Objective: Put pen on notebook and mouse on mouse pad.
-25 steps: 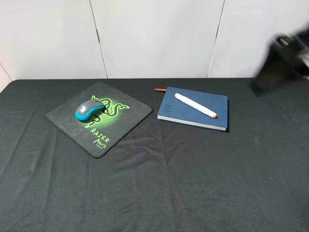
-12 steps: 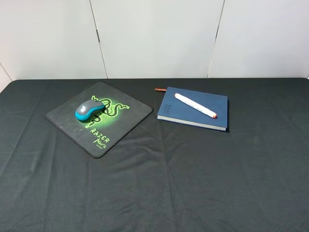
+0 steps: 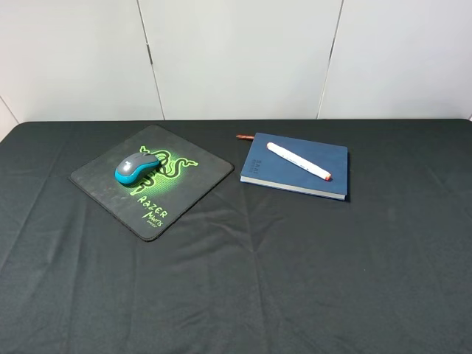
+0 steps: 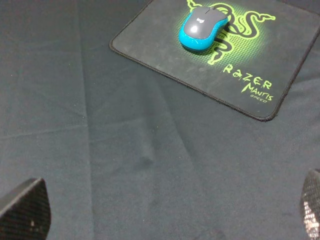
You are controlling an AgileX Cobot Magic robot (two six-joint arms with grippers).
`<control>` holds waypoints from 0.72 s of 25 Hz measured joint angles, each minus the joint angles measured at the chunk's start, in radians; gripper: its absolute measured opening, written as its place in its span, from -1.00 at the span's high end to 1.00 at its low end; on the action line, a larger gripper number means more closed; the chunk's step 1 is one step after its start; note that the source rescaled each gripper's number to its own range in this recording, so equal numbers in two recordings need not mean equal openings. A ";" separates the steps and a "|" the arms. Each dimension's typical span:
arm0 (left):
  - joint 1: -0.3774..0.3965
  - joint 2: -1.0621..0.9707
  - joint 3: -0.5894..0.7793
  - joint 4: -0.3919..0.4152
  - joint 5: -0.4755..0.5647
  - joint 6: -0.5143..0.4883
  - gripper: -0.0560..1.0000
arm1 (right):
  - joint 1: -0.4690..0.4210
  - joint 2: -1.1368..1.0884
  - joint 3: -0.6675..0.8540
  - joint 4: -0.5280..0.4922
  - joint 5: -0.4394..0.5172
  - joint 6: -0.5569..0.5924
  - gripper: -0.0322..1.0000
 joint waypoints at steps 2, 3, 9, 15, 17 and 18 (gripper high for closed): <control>0.000 0.000 0.000 0.000 0.000 0.000 -1.00 | 0.002 0.000 0.004 -0.005 -0.002 0.006 -1.00; 0.000 0.000 0.000 0.000 0.000 0.000 -1.00 | 0.003 -0.001 0.004 -0.007 -0.006 0.009 -1.00; 0.000 0.000 0.000 0.000 0.000 0.000 -1.00 | 0.003 -0.001 0.005 -0.015 -0.006 0.019 -1.00; 0.000 0.000 0.000 0.000 0.000 0.000 -1.00 | 0.003 -0.001 0.005 -0.015 -0.006 0.019 -1.00; 0.000 0.000 0.000 0.000 0.000 0.000 -1.00 | 0.003 -0.001 0.005 -0.015 -0.006 0.019 -1.00; 0.000 0.000 0.000 0.000 0.000 0.000 -1.00 | 0.003 -0.001 0.005 -0.015 -0.006 0.019 -1.00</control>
